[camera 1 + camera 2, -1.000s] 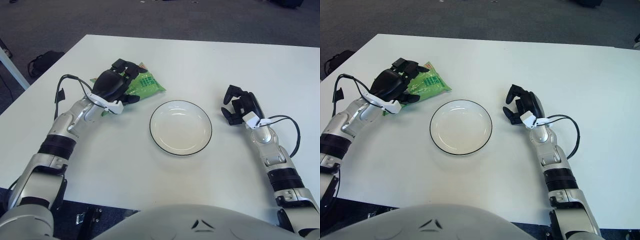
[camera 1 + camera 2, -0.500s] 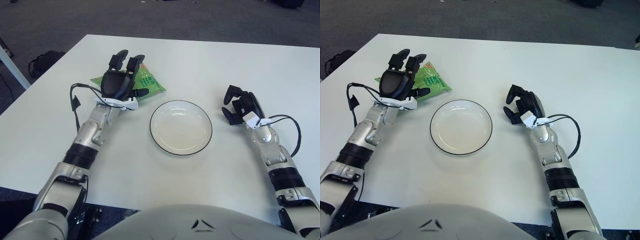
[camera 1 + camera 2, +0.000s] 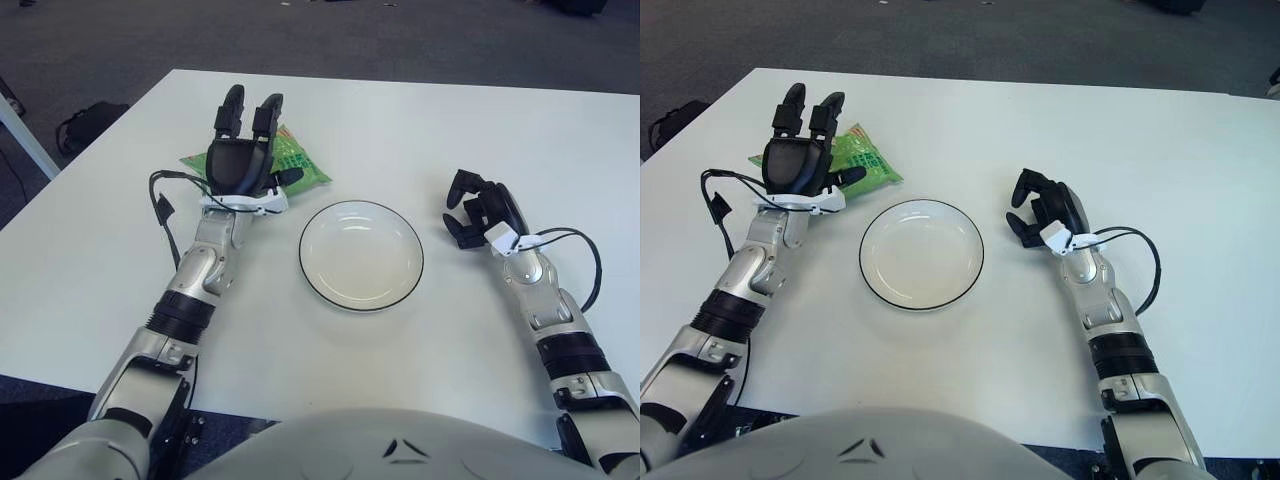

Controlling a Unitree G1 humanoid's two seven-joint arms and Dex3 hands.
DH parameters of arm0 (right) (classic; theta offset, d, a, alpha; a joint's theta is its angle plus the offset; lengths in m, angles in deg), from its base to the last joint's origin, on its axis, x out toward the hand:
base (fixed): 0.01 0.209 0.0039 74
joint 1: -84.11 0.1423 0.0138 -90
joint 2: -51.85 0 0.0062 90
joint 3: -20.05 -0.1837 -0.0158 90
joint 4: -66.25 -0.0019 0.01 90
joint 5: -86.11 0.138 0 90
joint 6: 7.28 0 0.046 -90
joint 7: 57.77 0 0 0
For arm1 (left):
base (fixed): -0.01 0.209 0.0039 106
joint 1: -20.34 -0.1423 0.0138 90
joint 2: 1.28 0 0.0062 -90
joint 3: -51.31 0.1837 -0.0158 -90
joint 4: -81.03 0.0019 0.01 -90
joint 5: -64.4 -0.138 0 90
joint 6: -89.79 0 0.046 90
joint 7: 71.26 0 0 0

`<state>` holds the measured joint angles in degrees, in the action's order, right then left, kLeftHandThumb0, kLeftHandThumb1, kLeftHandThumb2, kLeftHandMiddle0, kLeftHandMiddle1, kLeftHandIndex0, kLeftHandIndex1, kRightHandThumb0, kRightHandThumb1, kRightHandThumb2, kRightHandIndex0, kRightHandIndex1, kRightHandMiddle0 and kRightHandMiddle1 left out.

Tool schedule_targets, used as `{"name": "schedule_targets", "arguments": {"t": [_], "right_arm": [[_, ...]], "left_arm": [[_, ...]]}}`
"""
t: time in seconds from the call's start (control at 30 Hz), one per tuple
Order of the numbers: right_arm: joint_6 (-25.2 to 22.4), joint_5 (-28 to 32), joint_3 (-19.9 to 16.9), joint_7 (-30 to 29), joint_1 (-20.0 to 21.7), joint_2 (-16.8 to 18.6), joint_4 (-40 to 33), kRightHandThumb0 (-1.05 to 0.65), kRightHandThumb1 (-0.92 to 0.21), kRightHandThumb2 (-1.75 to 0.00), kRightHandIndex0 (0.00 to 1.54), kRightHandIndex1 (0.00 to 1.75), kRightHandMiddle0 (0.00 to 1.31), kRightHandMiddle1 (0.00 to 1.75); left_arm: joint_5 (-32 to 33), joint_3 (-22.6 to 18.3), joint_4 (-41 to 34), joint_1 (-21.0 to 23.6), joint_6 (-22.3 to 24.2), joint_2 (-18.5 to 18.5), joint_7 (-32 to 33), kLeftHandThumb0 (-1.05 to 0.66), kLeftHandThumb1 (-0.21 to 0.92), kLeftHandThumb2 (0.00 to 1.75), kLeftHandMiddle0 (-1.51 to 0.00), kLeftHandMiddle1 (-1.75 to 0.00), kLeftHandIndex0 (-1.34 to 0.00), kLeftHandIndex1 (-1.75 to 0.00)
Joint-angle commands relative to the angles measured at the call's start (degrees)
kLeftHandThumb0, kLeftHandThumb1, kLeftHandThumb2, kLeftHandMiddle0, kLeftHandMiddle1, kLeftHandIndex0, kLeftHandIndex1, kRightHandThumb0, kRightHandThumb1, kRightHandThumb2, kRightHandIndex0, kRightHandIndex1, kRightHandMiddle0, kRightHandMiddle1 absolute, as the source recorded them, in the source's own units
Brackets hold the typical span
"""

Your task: Put the snack into the plate.

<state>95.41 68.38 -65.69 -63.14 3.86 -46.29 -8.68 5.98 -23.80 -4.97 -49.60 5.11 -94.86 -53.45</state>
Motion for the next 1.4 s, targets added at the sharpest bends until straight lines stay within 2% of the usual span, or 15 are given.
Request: {"name": "schedule_targets", "arguments": {"t": [0.0, 0.37, 0.67, 1.0, 1.13, 1.37], "right_arm": [[-3.9, -1.7, 2.4, 3.0, -4.9, 0.5, 5.0, -0.54, -0.20, -1.46, 1.33, 1.75, 0.72, 1.75], [-3.1, -1.3, 2.6, 3.6, -4.8, 0.0, 5.3, -0.53, -0.20, -1.46, 1.34, 1.75, 0.72, 1.75], [-2.9, -2.2, 3.2, 4.0, -4.8, -0.7, 5.4, -0.54, -0.20, -1.47, 1.34, 1.75, 0.72, 1.75], [-2.8, -2.9, 3.8, 3.6, -4.7, -1.3, 5.7, -0.54, -0.19, -1.47, 1.34, 1.75, 0.72, 1.75], [-2.7, -3.4, 3.9, 3.4, -4.7, -1.5, 5.7, -0.54, -0.19, -1.47, 1.34, 1.75, 0.72, 1.75], [-2.6, -4.5, 4.3, 2.9, -5.0, -1.9, 5.1, -0.54, -0.19, -1.47, 1.34, 1.75, 0.72, 1.75]], "left_arm": [[-0.2, 1.0, -3.0, -1.1, 3.2, 0.1, -6.2, -1.03, 0.92, 0.60, 0.00, 0.00, 0.00, -0.27], [-0.8, 2.4, -6.3, -2.0, 9.1, -0.5, -19.4, -1.05, 0.92, 0.58, 0.00, 0.00, 0.00, -0.08], [-1.8, 3.3, -3.5, -0.1, 11.6, -1.4, -22.4, -1.05, 0.92, 0.51, 0.00, 0.00, 0.00, 0.00], [0.4, 3.4, -1.6, 2.5, 12.5, -3.7, -30.1, -1.05, 0.92, 0.55, 0.00, 0.00, -0.01, -0.01], [2.1, 3.1, 2.6, 4.7, 11.8, -4.5, -31.4, -1.05, 0.92, 0.57, 0.00, 0.00, -0.02, -0.02], [2.7, 4.5, 13.9, 8.8, 11.2, -3.2, -26.4, -1.05, 0.92, 0.55, 0.00, 0.00, 0.00, -0.14]]}}
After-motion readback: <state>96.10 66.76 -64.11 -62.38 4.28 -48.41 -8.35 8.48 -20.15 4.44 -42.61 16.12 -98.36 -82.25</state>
